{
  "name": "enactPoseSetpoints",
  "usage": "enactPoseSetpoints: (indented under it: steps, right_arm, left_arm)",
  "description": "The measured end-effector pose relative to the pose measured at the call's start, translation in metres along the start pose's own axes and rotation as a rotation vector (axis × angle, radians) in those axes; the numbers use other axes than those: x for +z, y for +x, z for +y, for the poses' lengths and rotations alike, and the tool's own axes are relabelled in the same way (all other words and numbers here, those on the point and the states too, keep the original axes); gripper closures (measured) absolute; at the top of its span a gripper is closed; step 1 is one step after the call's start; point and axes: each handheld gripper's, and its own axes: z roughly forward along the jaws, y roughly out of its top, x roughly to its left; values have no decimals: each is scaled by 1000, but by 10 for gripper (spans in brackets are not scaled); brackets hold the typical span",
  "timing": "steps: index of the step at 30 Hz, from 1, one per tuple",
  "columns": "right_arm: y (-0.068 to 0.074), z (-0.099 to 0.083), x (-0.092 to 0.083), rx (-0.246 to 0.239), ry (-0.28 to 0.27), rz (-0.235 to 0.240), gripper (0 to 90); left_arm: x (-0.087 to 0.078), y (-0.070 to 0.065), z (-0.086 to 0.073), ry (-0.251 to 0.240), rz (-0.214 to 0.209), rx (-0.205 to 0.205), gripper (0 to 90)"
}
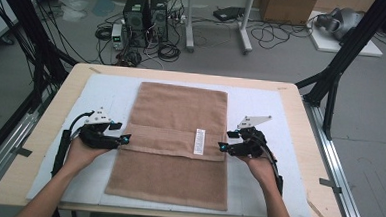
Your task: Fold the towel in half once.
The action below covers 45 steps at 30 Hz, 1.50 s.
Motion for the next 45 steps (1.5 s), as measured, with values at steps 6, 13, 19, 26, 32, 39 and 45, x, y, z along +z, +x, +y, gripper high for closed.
enactPoseSetpoints:
  steps: [6,13,19,26,32,39,45]
  right_arm:
    - [6,-7,9,-8,19,25,442]
    - [4,-10,26,-16,81,52,591]
    - [5,-10,33,-46,98,51,725]
    - [4,-7,32,-56,94,63,842]
    - [3,-4,21,-58,53,74,850]
    - [5,0,5,-64,14,100,849]
    - [13,4,-10,-97,1,110,846]
  left_arm:
    - [11,-2,-7,34,-16,13,480]
    - [22,0,-13,75,-55,27,674]
    - [24,-3,-13,74,-41,44,783]
    - [21,-2,-11,70,-41,20,860]
    - [8,-3,-6,23,-49,4,865]
    - [-4,-8,-1,-4,-67,6,866]
    - [-20,-15,5,-31,-83,11,866]
